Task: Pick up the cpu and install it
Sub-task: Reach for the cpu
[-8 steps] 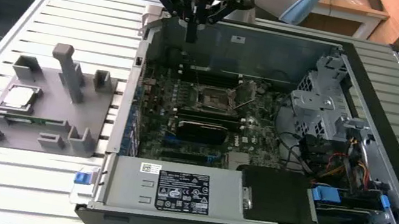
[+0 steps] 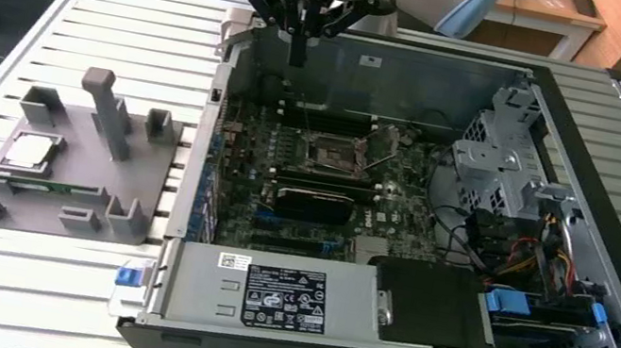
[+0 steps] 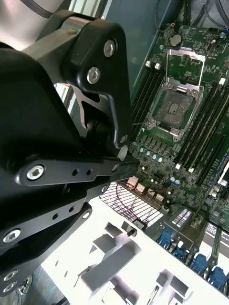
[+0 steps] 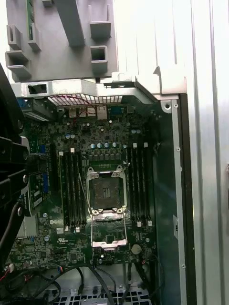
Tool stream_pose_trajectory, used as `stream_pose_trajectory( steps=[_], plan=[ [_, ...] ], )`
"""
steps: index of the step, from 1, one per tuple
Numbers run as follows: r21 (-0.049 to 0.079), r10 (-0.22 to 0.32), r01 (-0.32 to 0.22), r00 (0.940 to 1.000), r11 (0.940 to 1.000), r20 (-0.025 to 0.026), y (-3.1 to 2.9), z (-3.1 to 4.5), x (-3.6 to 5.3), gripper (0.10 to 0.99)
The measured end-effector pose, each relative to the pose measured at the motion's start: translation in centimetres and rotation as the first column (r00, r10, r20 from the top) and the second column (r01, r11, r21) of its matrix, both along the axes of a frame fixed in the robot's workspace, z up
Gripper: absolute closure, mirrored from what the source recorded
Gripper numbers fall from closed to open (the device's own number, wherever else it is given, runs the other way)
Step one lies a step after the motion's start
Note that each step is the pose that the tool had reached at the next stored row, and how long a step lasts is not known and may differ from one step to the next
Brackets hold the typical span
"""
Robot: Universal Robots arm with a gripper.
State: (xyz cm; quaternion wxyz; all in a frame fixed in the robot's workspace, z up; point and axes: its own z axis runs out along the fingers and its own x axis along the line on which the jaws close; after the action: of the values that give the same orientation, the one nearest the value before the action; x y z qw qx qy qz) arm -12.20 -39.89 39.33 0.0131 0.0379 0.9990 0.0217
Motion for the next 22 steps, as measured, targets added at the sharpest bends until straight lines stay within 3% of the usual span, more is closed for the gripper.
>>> stream_pose_trajectory(
  steps=[22],
  plan=[
    [0.000,0.000,0.000,1.0000,1.0000,0.0000,0.00,-0.04,-1.65,0.980]
  ],
)
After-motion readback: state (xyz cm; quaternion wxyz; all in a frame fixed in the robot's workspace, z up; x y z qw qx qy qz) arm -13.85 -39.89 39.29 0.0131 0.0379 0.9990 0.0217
